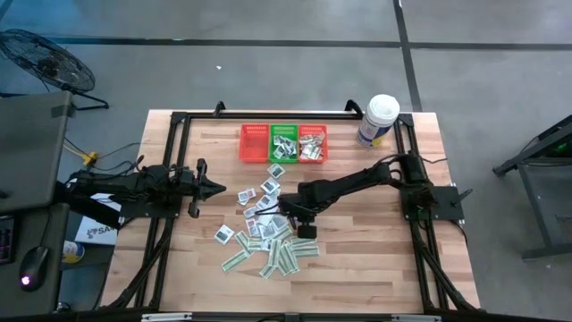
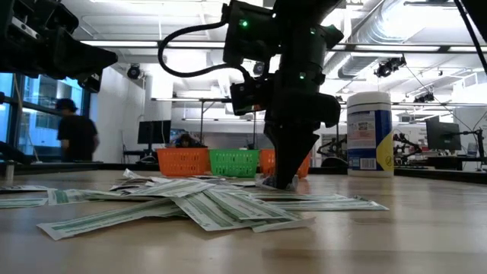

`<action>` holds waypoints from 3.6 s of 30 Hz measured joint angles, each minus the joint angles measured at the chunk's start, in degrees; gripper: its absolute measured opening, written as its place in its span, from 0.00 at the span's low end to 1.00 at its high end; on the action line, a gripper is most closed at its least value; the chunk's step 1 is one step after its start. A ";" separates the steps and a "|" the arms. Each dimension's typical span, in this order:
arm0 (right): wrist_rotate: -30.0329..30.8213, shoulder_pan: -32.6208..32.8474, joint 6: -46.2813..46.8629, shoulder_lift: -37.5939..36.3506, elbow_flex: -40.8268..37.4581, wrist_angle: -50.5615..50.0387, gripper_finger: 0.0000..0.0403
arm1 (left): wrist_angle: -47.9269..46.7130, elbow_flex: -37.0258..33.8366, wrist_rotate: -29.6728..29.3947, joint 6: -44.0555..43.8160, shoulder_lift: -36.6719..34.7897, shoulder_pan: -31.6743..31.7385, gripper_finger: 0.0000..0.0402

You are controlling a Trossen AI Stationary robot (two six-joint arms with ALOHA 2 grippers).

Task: Pick & Place First Aid Supplies
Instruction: Put the towelette pack into the green bin

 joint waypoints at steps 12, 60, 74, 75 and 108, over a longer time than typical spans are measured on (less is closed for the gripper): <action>-0.89 -0.05 -1.25 0.40 12.54 -10.04 0.02 | 0.00 0.00 0.00 0.00 0.00 -0.01 0.00; -1.40 -29.70 7.77 -0.02 12.04 8.88 0.04 | 0.01 0.00 0.00 0.00 0.00 0.01 0.00; -2.59 -30.16 7.45 -0.02 9.57 12.83 0.06 | 0.00 0.00 0.00 0.00 0.00 0.00 0.00; -2.63 -30.16 7.35 -0.02 9.57 12.81 0.07 | 0.00 0.00 0.01 0.00 0.00 -0.01 0.00; -2.28 -28.02 23.07 -2.32 9.65 12.37 0.47 | 0.01 0.00 0.01 0.01 -0.01 0.00 0.00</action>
